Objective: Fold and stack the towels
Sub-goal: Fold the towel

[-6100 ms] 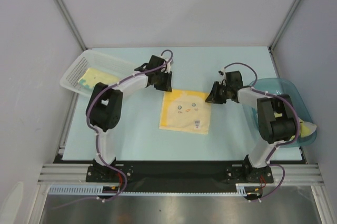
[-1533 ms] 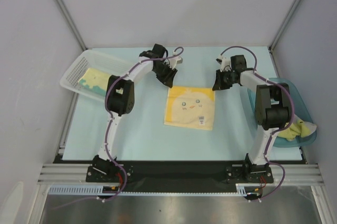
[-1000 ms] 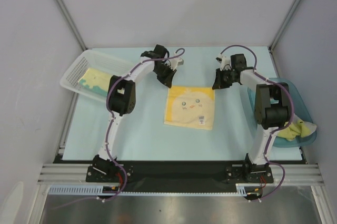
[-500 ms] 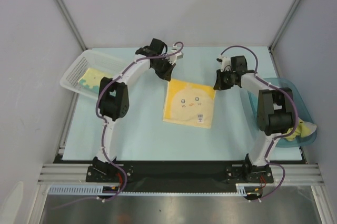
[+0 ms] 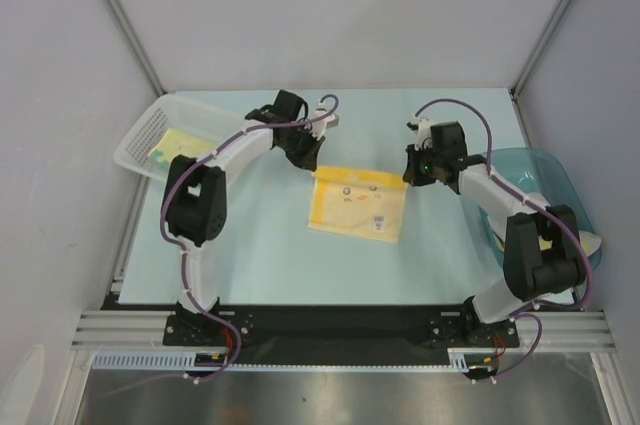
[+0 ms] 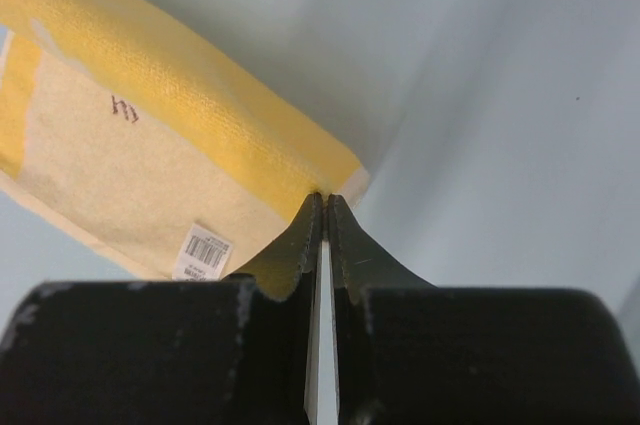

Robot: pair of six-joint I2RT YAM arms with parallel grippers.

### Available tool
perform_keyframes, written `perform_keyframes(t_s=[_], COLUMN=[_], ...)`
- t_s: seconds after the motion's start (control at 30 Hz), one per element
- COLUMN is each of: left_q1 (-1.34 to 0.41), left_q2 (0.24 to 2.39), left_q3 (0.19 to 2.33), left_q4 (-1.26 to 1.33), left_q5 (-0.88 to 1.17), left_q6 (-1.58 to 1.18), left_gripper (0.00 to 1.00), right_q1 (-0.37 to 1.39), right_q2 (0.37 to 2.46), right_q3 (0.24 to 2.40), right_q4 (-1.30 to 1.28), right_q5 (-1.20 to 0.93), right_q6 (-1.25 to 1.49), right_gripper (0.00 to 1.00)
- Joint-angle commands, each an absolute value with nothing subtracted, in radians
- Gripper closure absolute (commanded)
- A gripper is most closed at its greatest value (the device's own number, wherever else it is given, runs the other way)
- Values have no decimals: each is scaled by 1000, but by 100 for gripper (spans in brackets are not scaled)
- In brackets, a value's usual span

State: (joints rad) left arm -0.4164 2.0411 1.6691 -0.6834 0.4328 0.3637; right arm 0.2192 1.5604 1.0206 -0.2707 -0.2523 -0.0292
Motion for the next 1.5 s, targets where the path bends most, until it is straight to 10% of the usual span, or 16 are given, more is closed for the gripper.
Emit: perform_keyframes(t_s=[0.0,1.47], left_q1=[-426,-528], left_q2=[1921,1690], left_q3=[1591,1152], left_q4=[-624,-555], left_q5=[428,344], left_q6=[345,233], left_gripper=[100,100], right_q1=[256,399], right_q2=[1487,1230], right_q3=[977,652], right_q4=[-270,-347], right_q5=[-169,-109], right_q6=[29,342], right_gripper=[100,100])
